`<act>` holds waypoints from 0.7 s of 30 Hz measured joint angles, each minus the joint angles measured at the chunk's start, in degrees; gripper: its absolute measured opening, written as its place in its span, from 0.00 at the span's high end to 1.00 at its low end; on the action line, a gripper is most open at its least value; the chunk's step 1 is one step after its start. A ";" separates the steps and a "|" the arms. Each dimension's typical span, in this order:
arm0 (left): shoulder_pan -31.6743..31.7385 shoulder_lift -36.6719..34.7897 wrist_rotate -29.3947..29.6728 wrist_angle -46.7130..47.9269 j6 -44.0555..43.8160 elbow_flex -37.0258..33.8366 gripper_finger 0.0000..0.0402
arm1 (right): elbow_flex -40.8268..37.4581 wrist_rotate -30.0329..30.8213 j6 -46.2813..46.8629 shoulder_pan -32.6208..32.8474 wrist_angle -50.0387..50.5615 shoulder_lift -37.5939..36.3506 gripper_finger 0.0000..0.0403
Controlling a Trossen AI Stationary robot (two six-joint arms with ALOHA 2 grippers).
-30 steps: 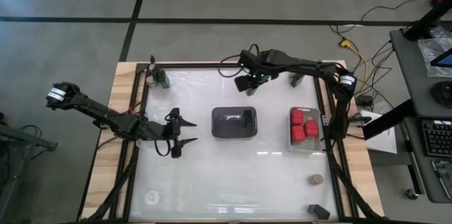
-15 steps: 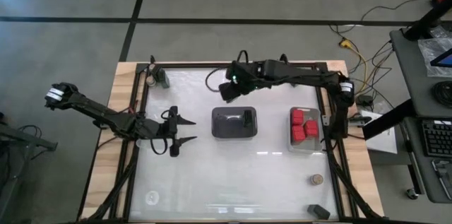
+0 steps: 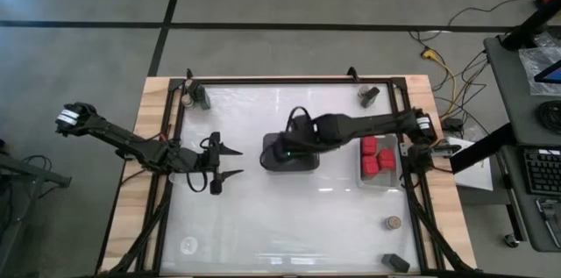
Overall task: Sort spices by type
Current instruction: Put the green spice can into the gray bin
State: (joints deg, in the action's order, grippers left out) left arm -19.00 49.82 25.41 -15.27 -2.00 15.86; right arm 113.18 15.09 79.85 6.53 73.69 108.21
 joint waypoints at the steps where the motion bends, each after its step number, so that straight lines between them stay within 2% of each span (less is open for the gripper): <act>1: 0.00 0.00 0.00 0.02 -0.02 0.00 0.40 | -0.12 0.26 1.66 0.42 1.35 0.36 0.67; 6: -0.02 -0.07 -0.50 0.02 -0.16 0.00 0.40 | -0.17 1.07 6.44 1.06 7.95 1.45 0.67; 21: -0.04 -0.17 -0.52 0.85 -0.44 -0.02 0.40 | -0.26 -0.77 8.17 0.71 10.79 5.33 0.67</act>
State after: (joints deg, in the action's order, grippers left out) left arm -19.05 49.65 24.88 -14.41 -2.44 15.84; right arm 112.91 14.32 88.02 7.24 84.48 113.54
